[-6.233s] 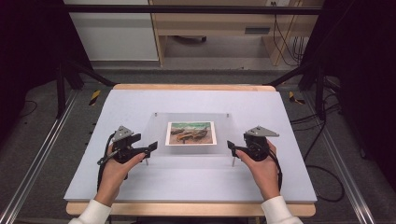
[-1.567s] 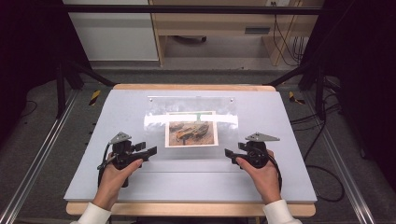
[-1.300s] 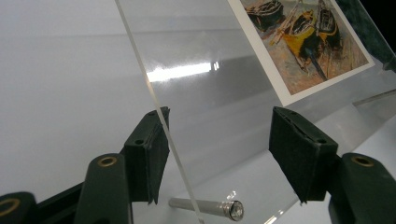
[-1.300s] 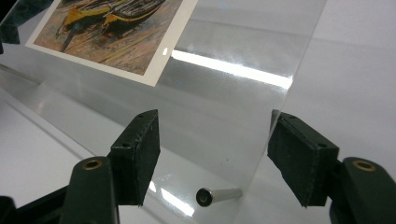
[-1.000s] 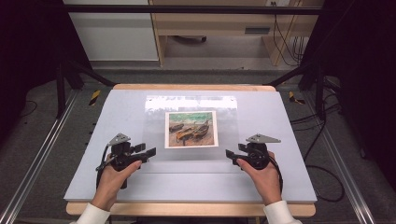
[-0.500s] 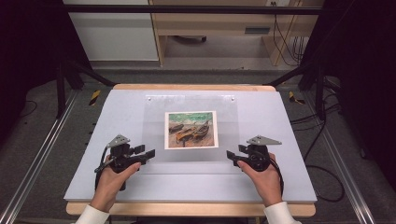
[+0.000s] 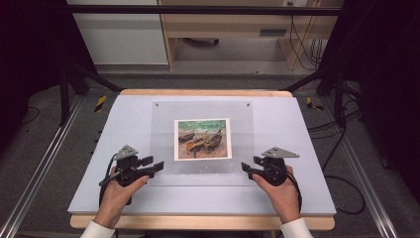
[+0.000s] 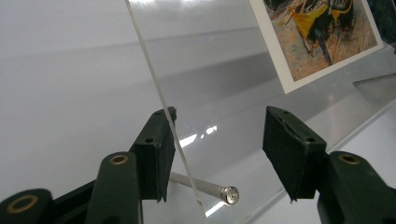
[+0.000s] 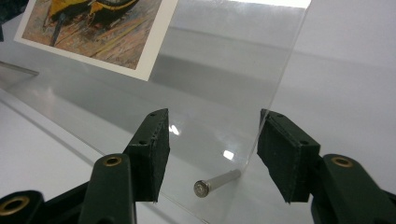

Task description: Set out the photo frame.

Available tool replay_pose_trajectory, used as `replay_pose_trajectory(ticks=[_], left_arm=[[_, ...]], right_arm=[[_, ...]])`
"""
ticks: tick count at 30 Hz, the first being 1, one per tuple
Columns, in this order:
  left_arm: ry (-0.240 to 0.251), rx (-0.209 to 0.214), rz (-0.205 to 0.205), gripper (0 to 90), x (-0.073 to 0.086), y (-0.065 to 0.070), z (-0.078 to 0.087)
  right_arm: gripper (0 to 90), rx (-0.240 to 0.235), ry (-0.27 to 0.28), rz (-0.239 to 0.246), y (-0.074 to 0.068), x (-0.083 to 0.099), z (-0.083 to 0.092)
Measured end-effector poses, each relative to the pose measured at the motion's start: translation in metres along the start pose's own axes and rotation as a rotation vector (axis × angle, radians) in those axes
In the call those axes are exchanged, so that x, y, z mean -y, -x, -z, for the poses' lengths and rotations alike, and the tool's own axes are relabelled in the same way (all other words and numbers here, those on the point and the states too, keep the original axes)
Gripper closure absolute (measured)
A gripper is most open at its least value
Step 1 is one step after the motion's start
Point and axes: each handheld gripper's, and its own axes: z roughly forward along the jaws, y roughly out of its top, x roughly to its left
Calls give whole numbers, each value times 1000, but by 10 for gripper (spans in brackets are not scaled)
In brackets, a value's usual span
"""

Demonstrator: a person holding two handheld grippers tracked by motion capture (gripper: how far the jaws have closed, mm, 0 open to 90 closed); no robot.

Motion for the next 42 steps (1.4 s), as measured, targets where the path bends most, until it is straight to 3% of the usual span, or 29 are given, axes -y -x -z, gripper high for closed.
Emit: replay_pose_trajectory(ticks=[42], left_arm=[[-21,-15,-36,537,13,7,13]], right_arm=[[548,47,-27,79,-11,12,13]])
